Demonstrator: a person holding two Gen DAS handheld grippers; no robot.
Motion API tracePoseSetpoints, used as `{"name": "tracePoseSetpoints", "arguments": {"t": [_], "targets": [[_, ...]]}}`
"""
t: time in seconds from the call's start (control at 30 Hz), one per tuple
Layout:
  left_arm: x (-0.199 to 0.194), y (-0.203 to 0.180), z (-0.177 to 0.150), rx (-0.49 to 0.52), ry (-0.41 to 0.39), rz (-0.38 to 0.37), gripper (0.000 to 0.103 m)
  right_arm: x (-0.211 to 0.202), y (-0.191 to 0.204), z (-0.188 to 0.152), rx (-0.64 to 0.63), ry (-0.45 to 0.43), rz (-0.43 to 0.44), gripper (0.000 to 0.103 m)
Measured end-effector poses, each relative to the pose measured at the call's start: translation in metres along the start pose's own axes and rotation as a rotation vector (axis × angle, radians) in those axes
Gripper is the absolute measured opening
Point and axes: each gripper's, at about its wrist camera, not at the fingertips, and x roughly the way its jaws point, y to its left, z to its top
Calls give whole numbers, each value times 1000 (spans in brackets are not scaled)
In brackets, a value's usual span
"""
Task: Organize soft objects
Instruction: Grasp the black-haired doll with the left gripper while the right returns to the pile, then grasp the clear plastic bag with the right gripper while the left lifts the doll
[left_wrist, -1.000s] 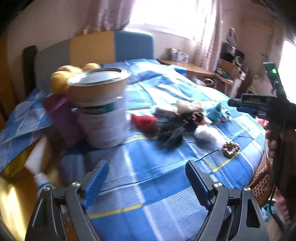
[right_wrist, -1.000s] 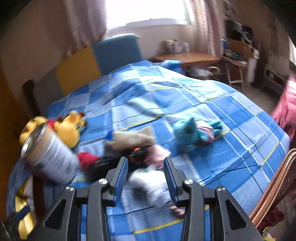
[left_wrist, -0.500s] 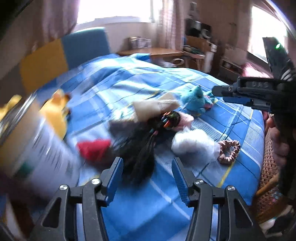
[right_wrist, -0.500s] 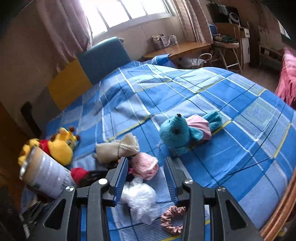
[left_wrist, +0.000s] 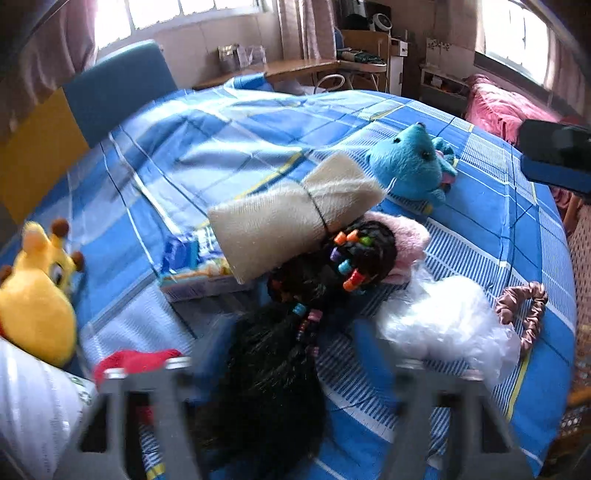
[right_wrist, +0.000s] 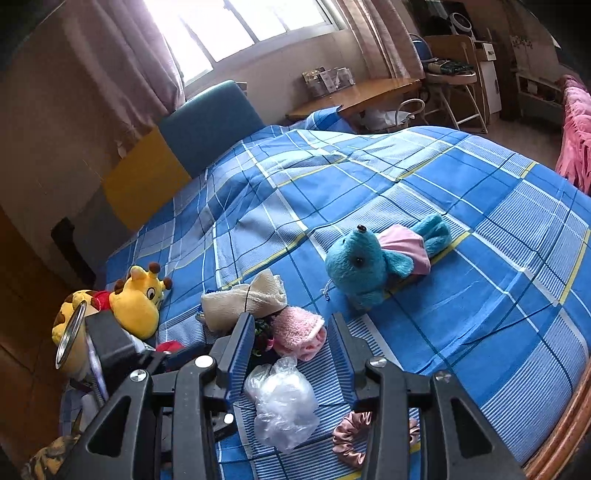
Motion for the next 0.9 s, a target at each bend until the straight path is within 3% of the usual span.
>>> {"name": "tracePoseSetpoints", "arguments": {"t": [0.13,0.3,0.43,0.57,0.77,0.8,0.87,0.9], "targets": [[-8,6,-14,-73,-14,-65,12,-1,-4,1,22,-9,6,41],[-38,12,-42,-211,-43,-95,8,-3,-4,1,26,-17,6,41],[-60,12,-75,-319,-7,-78,8,-2,-3,1,18,-15,5,41],[-65,-2,-90,-290,13,-31,9,1,1,0,-4,3,12,41],[-48,-21,-83,-192,30,22,23,13,15,-7,-75,89,38,41],[-46,-23,-82,-180,27,30,23,16,16,-9,-78,113,55,41],[-47,-21,-83,-192,18,17,11,27,21,-13,-97,203,95,42],[-49,-18,-85,-210,12,1,10,32,26,-15,-127,236,92,42]]}}
